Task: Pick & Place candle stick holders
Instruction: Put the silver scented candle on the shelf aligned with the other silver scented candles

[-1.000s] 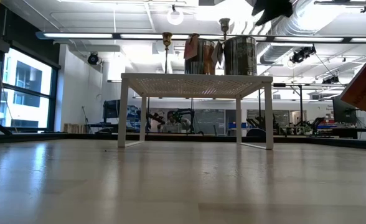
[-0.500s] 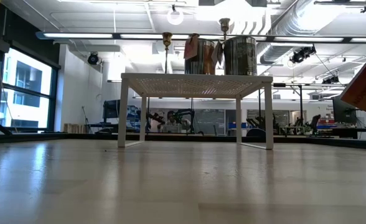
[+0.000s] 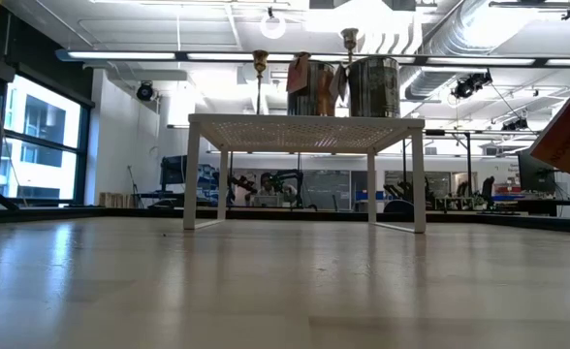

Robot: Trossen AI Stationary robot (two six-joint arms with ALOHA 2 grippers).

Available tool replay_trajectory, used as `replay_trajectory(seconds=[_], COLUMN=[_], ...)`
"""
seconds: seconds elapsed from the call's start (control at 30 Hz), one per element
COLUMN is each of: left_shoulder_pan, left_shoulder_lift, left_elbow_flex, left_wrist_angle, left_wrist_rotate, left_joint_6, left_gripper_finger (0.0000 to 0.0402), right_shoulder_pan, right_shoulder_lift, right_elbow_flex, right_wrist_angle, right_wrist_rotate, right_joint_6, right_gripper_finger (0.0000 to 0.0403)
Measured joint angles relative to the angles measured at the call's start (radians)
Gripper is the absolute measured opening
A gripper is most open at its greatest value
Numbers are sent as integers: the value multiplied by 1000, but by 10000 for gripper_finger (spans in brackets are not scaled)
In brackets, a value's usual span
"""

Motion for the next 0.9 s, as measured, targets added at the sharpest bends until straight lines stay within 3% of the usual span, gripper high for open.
replay_trajectory(seconds=[0.13, 0.23, 0.33, 0.4, 0.57, 0.9], left_shoulder_pan=[-27, -63, -108, -138, -225, -343], left_shoulder_lift=[42, 73, 91, 99, 97, 97], left_elbow_flex=[0, 0, 0, 0, 0, 0], left_wrist_angle=[0, 5, 12, 24, 73, 148], left_wrist_rotate=[0, -2, -10, -36, -150, -374], left_joint_6=[-35, -61, -85, -108, -149, -219], left_gripper_finger=[390, 390, 390, 390, 390, 390], right_shoulder_pan=[26, 52, 89, 115, 188, 417], right_shoulder_lift=[75, 129, 175, 197, 228, 260], right_elbow_flex=[0, 0, 0, 0, -1, -1], right_wrist_angle=[6, 9, 13, 13, 16, 21], right_wrist_rotate=[-44, -137, -208, -202, -120, 175], right_joint_6=[22, 52, 77, 106, 131, 215], right_gripper_finger=[338, 370, 390, 395, 396, 397])
